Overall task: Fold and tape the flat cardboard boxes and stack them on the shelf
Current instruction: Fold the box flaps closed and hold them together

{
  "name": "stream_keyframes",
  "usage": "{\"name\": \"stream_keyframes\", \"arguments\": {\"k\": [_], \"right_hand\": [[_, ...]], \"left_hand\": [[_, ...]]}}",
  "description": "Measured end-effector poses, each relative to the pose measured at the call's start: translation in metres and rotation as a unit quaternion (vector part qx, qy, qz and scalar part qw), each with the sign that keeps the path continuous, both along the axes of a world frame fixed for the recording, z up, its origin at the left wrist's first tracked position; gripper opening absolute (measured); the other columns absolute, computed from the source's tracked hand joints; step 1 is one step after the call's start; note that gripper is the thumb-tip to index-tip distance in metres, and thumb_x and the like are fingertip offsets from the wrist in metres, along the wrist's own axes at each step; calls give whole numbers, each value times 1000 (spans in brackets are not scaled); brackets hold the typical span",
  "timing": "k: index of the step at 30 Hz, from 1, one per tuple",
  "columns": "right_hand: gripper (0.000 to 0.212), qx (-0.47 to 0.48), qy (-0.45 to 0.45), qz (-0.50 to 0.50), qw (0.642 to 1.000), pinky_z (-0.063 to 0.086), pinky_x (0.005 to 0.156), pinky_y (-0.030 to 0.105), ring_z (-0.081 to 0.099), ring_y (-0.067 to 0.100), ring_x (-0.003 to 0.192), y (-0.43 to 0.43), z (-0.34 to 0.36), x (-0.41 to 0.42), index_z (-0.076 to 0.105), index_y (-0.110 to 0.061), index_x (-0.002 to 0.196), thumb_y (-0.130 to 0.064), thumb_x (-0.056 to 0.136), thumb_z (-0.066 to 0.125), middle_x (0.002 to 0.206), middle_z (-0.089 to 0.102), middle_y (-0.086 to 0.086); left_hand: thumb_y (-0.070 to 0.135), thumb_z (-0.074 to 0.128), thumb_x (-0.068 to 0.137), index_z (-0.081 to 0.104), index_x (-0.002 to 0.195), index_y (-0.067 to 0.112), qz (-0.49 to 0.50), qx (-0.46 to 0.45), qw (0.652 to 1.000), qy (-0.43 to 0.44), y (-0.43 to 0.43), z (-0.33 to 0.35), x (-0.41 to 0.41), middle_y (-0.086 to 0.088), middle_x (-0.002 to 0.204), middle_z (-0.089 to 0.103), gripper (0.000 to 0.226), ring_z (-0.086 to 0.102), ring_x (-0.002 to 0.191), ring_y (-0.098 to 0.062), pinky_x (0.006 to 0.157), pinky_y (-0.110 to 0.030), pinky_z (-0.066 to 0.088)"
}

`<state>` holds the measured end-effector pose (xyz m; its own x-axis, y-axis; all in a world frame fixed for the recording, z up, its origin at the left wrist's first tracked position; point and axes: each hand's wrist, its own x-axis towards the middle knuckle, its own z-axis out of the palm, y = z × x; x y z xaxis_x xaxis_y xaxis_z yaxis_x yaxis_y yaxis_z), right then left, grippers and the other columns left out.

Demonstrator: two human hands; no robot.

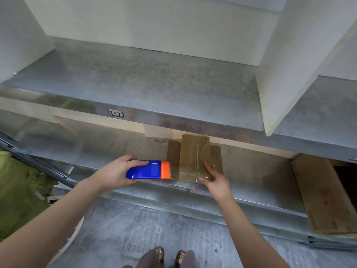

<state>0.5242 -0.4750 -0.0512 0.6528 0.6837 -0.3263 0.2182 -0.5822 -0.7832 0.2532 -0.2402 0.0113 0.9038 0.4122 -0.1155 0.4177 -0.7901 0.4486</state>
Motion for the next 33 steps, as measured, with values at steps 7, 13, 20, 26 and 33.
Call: {"name": "stream_keyframes", "arguments": {"k": [7, 13, 20, 26, 33], "right_hand": [[68, 5, 19, -17, 1000, 49, 102, 42, 53, 17, 127, 2, -6, 0, 46, -49, 137, -34, 79, 78, 155, 34, -7], [68, 7, 17, -19, 1000, 48, 104, 42, 50, 17, 131, 2, -6, 2, 47, -51, 135, -34, 78, 79, 155, 35, -8], [64, 3, 19, -33, 999, 32, 105, 18, 45, 12, 134, 5, -4, -2, 47, -52, 135, -36, 80, 77, 151, 42, -10], [64, 29, 25, -63, 997, 37, 94, 10, 53, 9, 126, 8, -3, -5, 53, -52, 130, -29, 78, 80, 140, 52, -13], [61, 42, 23, -82, 995, 51, 98, 30, 59, 13, 117, 10, -6, -5, 54, -52, 126, -30, 76, 81, 135, 56, -14]], "left_hand": [[30, 70, 83, 44, 142, 39, -29, 11, 994, 105, 3, -2, 24, 4, 121, 49, 65, 54, 108, -13, 87, -26, 46], [45, 70, 80, 50, 136, 38, -39, 15, 993, 111, -7, -10, 50, -2, 105, 56, 60, 58, 92, -18, 72, -22, 40], [39, 74, 74, 62, 120, 32, -1, 15, 998, 68, -14, -14, 56, 1, 85, 54, 47, 58, 85, -23, 64, -23, 36], [45, 74, 75, 59, 129, 30, 56, 18, 996, 60, -21, -19, 55, -3, 107, 66, 58, 59, 98, -21, 72, -20, 39], [34, 76, 69, 60, 129, 31, 129, -8, 990, 50, -32, -21, 55, 1, 113, 68, 62, 60, 103, -20, 73, -21, 41]]}}
